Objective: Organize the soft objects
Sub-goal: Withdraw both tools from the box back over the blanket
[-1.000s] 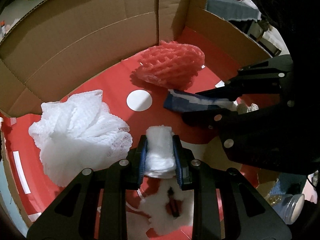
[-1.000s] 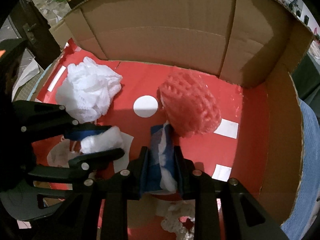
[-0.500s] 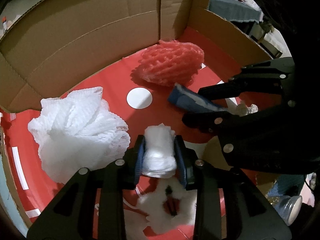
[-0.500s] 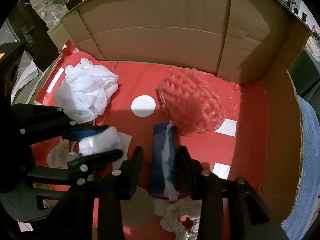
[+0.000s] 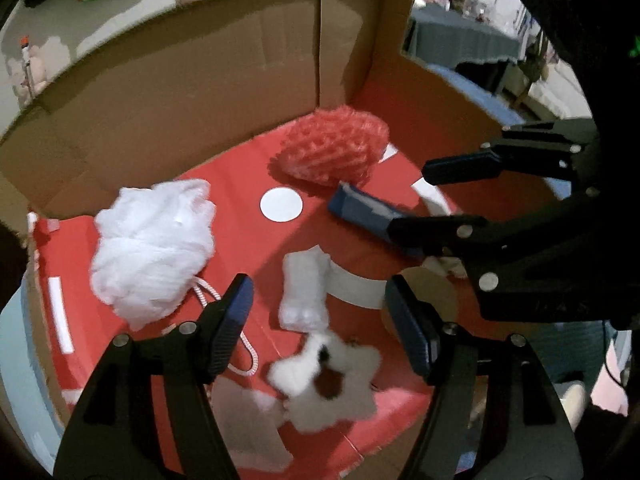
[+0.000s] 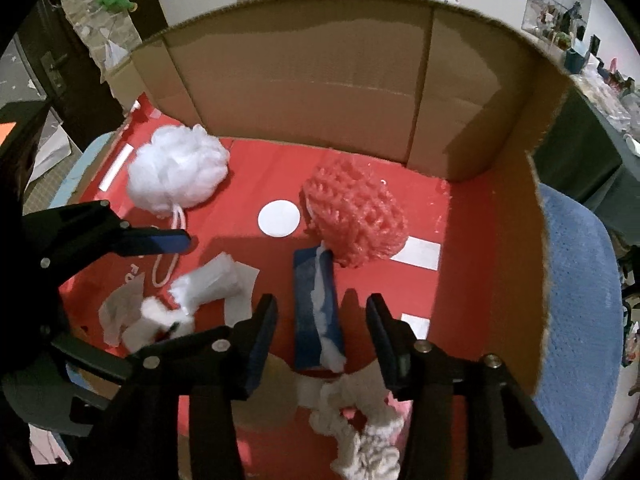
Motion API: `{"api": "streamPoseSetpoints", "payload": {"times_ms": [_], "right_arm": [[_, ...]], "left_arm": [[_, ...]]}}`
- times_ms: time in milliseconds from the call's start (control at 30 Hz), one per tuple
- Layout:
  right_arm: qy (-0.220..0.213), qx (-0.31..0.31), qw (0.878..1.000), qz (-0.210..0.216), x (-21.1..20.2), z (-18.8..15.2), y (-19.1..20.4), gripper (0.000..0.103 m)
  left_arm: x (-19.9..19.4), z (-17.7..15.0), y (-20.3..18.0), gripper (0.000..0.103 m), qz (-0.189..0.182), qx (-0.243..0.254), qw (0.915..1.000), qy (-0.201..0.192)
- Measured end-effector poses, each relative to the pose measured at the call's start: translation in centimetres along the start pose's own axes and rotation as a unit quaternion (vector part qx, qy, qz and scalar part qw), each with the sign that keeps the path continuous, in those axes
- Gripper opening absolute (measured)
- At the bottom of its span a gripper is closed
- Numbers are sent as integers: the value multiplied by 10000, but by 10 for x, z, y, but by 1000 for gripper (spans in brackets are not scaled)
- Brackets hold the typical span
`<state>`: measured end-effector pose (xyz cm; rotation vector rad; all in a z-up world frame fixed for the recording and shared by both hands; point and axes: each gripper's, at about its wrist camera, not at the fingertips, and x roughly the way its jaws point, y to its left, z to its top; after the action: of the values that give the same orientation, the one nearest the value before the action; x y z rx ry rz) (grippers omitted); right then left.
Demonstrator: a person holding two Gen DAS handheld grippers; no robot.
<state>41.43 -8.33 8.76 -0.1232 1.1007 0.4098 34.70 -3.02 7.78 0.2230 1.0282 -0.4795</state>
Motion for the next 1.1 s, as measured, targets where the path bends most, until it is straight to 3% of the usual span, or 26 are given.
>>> {"api": "streamPoseSetpoints", "payload": {"times_ms": [133,300,400,533,633,800,1100], "right_arm": [[-171,-47,9998,-71,-21,-8,4,60],[-516,-105,9985,-140,-58,-23,17,78],[-792,-97,9967,-149,-87,-38,24,82],[-1155,-98,9930,-241,-118,-56,29,87],[-1472,-95,9887,-283,-144,-75,35,92],[-1924,-144,9802,-438,-179,-106,47,99],[-2676,-323,9596,-806,-221,-180,72,103]], "left_arm": [[-31,-9,-9,71,18,-87,9994,-335],[-75,-29,-29,76,141,-66,9957,-912],[-98,-42,-39,82,211,-145,9925,-1191],[-131,-65,-57,83,562,-122,9852,-1615],[-152,-80,-61,84,575,-257,9812,-1825],[-187,-109,-70,93,672,-500,9679,-2369],[-220,-175,-100,98,986,-664,9427,-3117]]}}
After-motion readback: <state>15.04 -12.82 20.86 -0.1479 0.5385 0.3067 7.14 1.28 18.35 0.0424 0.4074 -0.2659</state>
